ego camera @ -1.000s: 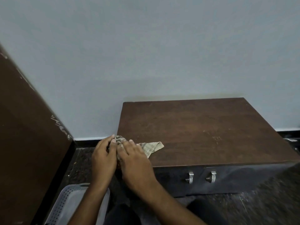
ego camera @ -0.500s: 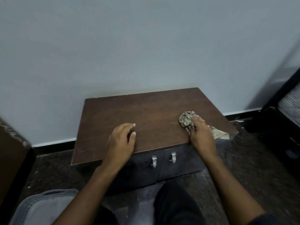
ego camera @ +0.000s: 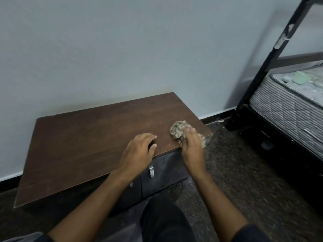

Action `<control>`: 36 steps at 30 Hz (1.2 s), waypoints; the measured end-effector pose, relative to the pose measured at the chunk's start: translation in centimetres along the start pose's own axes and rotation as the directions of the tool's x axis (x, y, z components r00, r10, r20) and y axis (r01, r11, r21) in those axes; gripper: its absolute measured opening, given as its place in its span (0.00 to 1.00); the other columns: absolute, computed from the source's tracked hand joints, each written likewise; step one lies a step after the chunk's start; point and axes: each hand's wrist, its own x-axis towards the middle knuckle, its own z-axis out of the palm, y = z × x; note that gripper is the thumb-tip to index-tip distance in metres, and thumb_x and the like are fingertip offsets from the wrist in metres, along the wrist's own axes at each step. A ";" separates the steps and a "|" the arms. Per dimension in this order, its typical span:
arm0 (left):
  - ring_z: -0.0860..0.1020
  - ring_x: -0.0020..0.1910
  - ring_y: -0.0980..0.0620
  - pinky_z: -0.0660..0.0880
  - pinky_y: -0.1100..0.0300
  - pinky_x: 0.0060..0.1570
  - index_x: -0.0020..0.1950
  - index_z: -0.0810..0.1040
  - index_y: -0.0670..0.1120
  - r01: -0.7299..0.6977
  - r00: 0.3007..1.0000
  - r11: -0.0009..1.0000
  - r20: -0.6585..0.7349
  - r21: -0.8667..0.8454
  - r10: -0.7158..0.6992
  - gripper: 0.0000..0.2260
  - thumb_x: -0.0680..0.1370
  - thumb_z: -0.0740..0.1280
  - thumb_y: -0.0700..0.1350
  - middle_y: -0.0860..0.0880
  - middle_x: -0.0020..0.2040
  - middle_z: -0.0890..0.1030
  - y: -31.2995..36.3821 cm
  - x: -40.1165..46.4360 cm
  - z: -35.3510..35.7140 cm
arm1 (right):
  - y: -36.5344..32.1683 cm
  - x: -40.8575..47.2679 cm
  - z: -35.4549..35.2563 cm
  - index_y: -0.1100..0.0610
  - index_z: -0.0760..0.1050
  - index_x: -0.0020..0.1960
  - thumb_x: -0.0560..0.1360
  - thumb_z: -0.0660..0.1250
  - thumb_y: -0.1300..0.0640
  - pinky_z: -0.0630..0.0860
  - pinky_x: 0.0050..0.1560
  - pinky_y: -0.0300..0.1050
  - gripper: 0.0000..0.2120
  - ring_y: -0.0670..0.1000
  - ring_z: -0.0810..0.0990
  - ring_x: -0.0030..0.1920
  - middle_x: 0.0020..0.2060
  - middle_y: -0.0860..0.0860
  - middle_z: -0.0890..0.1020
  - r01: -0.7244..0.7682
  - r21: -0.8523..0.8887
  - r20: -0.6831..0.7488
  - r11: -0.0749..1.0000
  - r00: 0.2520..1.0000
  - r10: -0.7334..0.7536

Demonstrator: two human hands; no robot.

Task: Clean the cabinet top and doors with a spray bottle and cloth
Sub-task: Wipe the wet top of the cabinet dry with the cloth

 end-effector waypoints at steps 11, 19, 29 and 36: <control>0.72 0.63 0.57 0.70 0.57 0.64 0.65 0.77 0.49 -0.033 0.999 0.999 0.019 -0.024 0.033 0.14 0.80 0.63 0.48 0.55 0.62 0.78 1.2 1.0 1.6 | 8.4 3.5 -7.3 0.57 0.70 0.73 0.79 0.66 0.66 0.60 0.76 0.42 0.24 0.53 0.65 0.76 0.73 0.54 0.70 0.066 0.001 0.004 0.998 0.998 -0.066; 0.70 0.64 0.63 0.67 0.63 0.64 0.66 0.75 0.52 -0.025 1.000 0.999 0.006 -0.020 0.025 0.15 0.80 0.62 0.50 0.59 0.63 0.75 0.9 1.2 1.2 | 3.9 3.6 -6.5 0.51 0.73 0.66 0.69 0.69 0.58 0.71 0.65 0.39 0.25 0.46 0.73 0.62 0.63 0.48 0.69 0.280 0.019 0.289 0.960 0.918 -0.273; 0.73 0.63 0.54 0.71 0.54 0.64 0.65 0.77 0.48 0.019 0.999 1.000 -0.041 -0.009 -0.019 0.15 0.79 0.62 0.48 0.53 0.63 0.78 -1.1 0.0 -0.4 | 8.1 8.4 -6.5 0.38 0.59 0.77 0.62 0.72 0.67 0.60 0.75 0.45 0.50 0.58 0.65 0.75 0.75 0.54 0.65 0.572 -0.076 0.566 0.817 0.699 -0.437; 0.72 0.64 0.55 0.67 0.59 0.64 0.67 0.75 0.47 0.073 0.997 0.997 -0.030 -0.013 -0.074 0.16 0.80 0.61 0.48 0.52 0.64 0.77 -2.1 -2.2 -2.8 | 3.7 7.0 -3.8 0.41 0.52 0.80 0.68 0.71 0.65 0.51 0.77 0.38 0.48 0.48 0.52 0.79 0.80 0.43 0.53 0.686 0.049 0.694 0.726 0.500 -0.518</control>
